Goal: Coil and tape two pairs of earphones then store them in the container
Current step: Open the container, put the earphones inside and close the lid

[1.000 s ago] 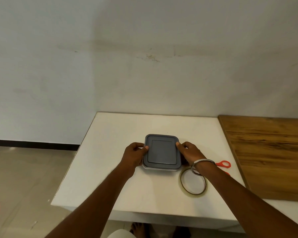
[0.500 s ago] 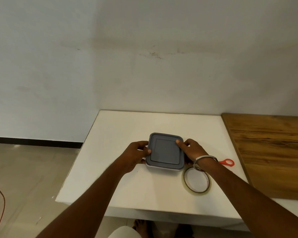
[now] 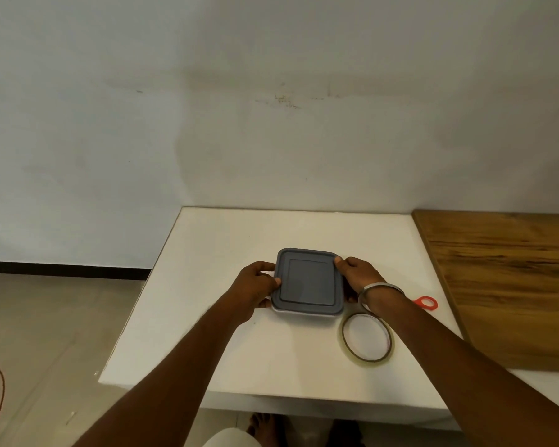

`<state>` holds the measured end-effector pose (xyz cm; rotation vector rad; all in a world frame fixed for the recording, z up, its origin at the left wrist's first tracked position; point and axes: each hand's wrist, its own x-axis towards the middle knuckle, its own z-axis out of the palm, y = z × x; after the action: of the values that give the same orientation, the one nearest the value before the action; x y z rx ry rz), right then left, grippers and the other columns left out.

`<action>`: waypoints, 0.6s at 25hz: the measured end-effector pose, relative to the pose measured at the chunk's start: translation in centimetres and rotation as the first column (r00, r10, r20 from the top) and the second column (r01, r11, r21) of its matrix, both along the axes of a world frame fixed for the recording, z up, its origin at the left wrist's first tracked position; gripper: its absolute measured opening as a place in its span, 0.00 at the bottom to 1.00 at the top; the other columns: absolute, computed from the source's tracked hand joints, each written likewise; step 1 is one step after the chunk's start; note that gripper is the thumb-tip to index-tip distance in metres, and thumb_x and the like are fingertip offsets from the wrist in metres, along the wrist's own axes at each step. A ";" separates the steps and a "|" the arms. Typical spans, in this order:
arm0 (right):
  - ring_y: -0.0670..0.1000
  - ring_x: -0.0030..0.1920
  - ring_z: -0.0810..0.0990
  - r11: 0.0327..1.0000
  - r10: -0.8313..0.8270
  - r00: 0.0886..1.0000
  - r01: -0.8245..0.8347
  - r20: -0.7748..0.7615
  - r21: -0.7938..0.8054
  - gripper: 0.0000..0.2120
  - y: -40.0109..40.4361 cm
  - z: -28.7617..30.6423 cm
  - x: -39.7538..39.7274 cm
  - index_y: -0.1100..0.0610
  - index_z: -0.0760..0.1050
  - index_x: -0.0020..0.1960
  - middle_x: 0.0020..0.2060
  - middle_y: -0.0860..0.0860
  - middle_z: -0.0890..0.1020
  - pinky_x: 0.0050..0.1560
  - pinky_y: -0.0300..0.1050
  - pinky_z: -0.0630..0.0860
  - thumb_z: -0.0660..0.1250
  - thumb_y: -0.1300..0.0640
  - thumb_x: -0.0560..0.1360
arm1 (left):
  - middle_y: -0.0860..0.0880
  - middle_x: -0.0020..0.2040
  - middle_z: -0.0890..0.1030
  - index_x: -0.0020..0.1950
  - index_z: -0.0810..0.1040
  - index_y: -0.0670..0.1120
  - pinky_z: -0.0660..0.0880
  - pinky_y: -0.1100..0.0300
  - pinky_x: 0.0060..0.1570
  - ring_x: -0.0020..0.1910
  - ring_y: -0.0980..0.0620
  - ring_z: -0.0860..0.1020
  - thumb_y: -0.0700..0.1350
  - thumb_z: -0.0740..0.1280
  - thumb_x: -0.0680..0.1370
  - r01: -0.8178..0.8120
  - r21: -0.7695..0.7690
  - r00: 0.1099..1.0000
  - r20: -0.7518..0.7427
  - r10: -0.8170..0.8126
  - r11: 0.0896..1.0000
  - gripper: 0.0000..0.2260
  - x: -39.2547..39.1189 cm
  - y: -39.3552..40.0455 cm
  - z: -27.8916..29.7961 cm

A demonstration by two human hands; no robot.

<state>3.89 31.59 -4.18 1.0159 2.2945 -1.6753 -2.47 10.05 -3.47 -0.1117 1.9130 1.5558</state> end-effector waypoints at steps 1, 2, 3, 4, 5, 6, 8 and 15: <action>0.56 0.37 0.74 1.000 0.001 1.000 -0.001 -0.006 0.023 0.18 0.1 -0.2 -0.1 0.57 0.73 0.42 0.39 0.57 0.78 0.40 0.49 0.75 0.58 0.43 0.78 | 0.43 0.46 0.81 0.64 0.74 0.42 0.77 0.57 0.36 0.42 0.49 0.80 0.35 0.65 0.78 -0.021 0.009 1.000 -0.004 0.021 1.000 0.15 0.0 0.1 -0.1; 0.56 0.39 0.75 0.999 -0.005 1.000 0.005 -0.013 0.047 0.19 0.2 -0.5 -0.1 0.58 0.73 0.43 0.40 0.57 0.79 0.44 0.51 0.76 0.59 0.41 0.78 | 0.42 0.47 0.81 0.64 0.75 0.42 0.77 0.57 0.36 0.43 0.48 0.81 0.35 0.65 0.78 -0.051 0.020 0.999 -0.012 0.051 0.999 0.15 0.0 0.4 -0.2; 0.57 0.40 0.76 0.998 -0.021 0.999 0.022 -0.025 0.059 0.20 0.4 -0.7 0.0 0.58 0.74 0.45 0.40 0.57 0.79 0.47 0.53 0.77 0.60 0.40 0.77 | 0.41 0.49 0.82 0.64 0.75 0.42 0.78 0.58 0.37 0.43 0.48 0.81 0.36 0.66 0.78 -0.088 0.035 0.996 -0.020 0.089 0.996 0.14 0.0 0.7 -0.4; 0.56 0.40 0.77 0.998 -0.038 0.999 0.040 -0.039 0.055 0.20 0.7 -0.8 0.2 0.58 0.74 0.46 0.40 0.57 0.80 0.48 0.53 0.78 0.62 0.40 0.76 | 0.40 0.50 0.82 0.63 0.76 0.42 0.78 0.58 0.37 0.43 0.47 0.81 0.37 0.66 0.78 -0.121 0.054 0.992 -0.029 0.123 0.991 0.13 0.0 1.1 -0.5; 0.55 0.39 0.77 0.998 -0.049 0.997 0.051 -0.060 0.041 0.19 1.1 -0.9 0.4 0.58 0.75 0.47 0.41 0.56 0.80 0.47 0.52 0.78 0.64 0.42 0.75 | 0.40 0.51 0.82 0.62 0.76 0.41 0.78 0.59 0.37 0.43 0.47 0.81 0.37 0.67 0.78 -0.146 0.070 0.988 -0.041 0.149 0.987 0.13 0.1 1.6 -0.7; 0.54 0.38 0.78 0.998 -0.055 0.995 0.058 -0.087 0.029 0.16 1.6 -0.8 0.6 0.58 0.76 0.48 0.41 0.57 0.81 0.47 0.50 0.78 0.66 0.45 0.75 | 0.40 0.51 0.82 0.62 0.76 0.40 0.78 0.59 0.36 0.44 0.46 0.81 0.38 0.67 0.78 -0.160 0.078 0.984 -0.061 0.165 0.984 0.13 0.1 2.2 -0.8; 0.53 0.39 0.78 0.996 -0.073 0.985 0.078 -0.154 0.030 0.11 2.8 -0.4 0.9 0.59 0.77 0.52 0.43 0.57 0.81 0.46 0.49 0.79 0.67 0.52 0.76 | 0.39 0.52 0.82 0.64 0.76 0.39 0.79 0.58 0.40 0.47 0.44 0.82 0.39 0.69 0.77 -0.175 0.078 0.978 -0.103 0.183 0.981 0.15 -0.2 3.9 -1.0; 0.58 0.48 0.81 0.967 -0.199 0.950 0.230 -0.242 0.110 0.14 9.6 0.5 0.0 0.63 0.75 0.61 0.53 0.61 0.81 0.47 0.48 0.79 0.65 0.67 0.75 | 0.43 0.50 0.80 0.68 0.71 0.38 0.79 0.52 0.56 0.49 0.45 0.81 0.33 0.67 0.77 -0.058 0.066 0.983 -0.170 0.069 0.996 0.20 -0.7 11.7 -0.2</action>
<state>3.87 41.16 -3.69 1.1973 2.5566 -1.8240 -3.20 21.71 -3.71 -0.0123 2.0088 1.7134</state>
